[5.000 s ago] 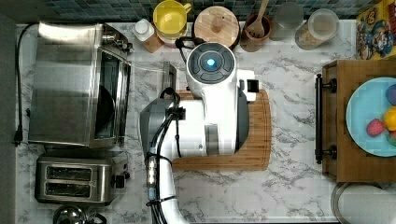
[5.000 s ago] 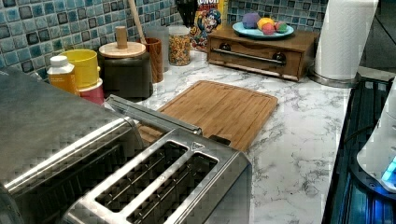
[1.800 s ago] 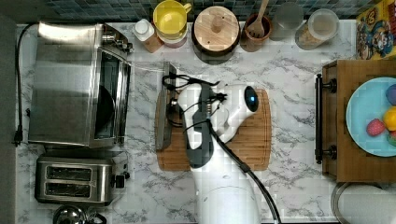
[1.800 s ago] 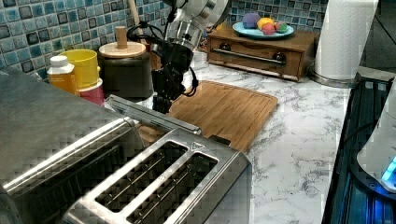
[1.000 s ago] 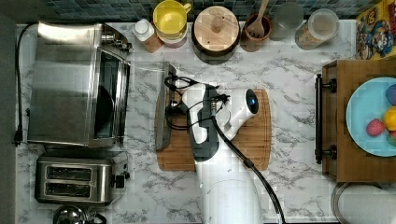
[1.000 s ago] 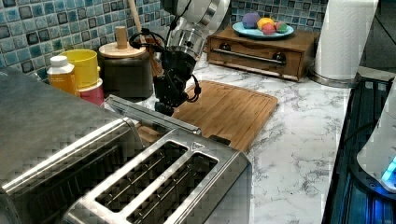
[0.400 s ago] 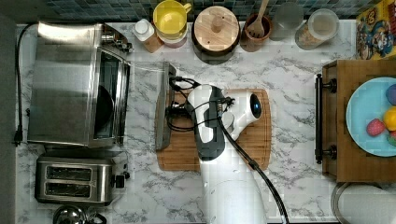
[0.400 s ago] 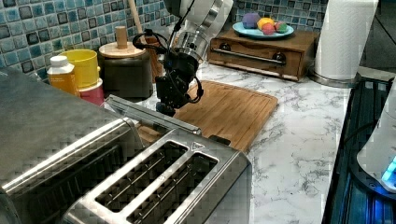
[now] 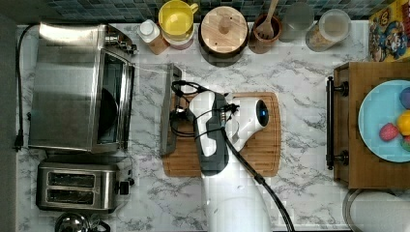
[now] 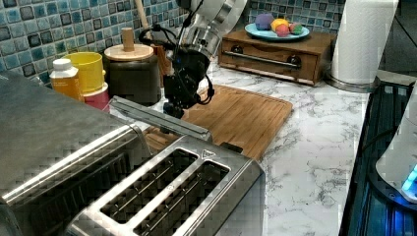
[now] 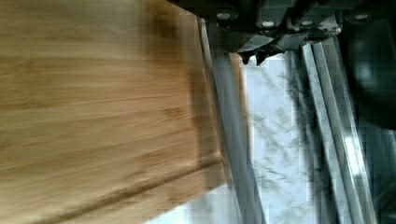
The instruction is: Close the oven.
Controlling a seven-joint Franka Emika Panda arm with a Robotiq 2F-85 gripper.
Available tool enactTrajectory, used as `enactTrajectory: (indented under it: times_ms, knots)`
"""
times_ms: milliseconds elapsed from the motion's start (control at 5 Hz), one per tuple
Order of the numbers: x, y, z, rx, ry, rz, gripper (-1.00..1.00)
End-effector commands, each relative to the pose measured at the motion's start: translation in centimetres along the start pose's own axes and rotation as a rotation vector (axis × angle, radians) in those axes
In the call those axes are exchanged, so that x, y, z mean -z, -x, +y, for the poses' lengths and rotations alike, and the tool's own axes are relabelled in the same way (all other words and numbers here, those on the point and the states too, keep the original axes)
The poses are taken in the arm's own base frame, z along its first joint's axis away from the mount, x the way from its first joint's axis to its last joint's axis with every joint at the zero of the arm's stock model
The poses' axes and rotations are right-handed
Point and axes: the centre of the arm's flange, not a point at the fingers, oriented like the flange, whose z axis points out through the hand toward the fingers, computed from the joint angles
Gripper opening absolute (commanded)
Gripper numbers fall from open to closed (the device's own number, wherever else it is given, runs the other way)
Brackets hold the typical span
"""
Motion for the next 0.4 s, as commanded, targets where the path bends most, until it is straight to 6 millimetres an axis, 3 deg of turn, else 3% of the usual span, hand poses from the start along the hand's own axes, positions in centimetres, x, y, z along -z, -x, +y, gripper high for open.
enactTrajectory:
  times_ms: [200, 400]
  knots:
    - [-2.1, 5.0, -26.6, 0.431, 0.095, 0.006, -1.00]
    - [-4.8, 5.5, -30.9, 0.416, 0.320, 0.038, -1.00]
